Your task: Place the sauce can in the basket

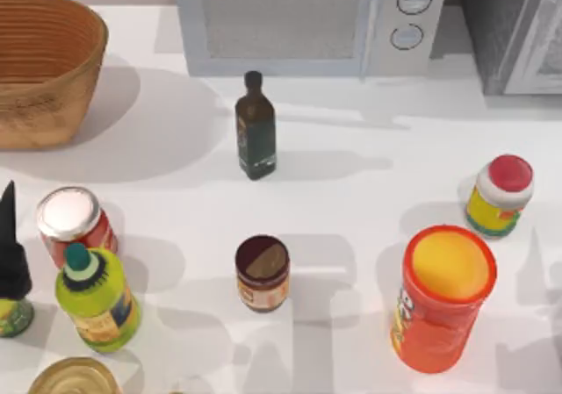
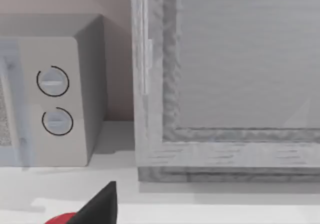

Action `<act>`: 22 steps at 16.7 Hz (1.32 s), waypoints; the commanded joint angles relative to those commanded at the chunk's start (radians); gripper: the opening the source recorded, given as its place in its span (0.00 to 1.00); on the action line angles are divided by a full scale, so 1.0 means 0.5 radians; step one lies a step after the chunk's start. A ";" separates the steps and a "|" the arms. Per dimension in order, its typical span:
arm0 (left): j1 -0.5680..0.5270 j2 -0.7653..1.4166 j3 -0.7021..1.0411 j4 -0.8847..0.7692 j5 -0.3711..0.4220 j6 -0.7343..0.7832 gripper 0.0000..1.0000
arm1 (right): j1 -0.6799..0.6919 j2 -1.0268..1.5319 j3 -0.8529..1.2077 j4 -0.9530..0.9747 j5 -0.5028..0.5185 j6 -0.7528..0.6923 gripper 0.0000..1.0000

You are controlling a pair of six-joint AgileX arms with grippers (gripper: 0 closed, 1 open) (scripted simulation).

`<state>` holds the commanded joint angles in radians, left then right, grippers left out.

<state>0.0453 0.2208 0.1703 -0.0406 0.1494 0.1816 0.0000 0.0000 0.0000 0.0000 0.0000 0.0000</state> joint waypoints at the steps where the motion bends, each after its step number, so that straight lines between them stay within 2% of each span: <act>1: 0.007 0.142 0.098 -0.016 0.085 0.106 1.00 | 0.000 0.000 0.000 0.000 0.000 0.000 1.00; 6: -0.086 1.051 0.618 -0.110 0.582 0.702 1.00 | 0.000 0.000 0.000 0.000 0.000 0.000 1.00; 9: -0.256 1.663 0.875 -0.172 0.868 1.036 1.00 | 0.000 0.000 0.000 0.000 0.000 0.000 1.00; 12: -0.475 2.194 1.050 -0.226 1.081 1.292 1.00 | 0.000 0.000 0.000 0.000 0.000 0.000 1.00; 17: -0.722 2.718 1.104 -0.305 1.222 1.497 1.00 | 0.000 0.000 0.000 0.000 0.000 0.000 1.00; 22: -0.741 2.782 1.081 -0.323 1.229 1.519 1.00 | 0.000 0.000 0.000 0.000 0.000 0.000 1.00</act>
<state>-0.3251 1.6120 0.7108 -0.2023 0.7638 0.9413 0.0000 0.0000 0.0000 0.0000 0.0000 0.0000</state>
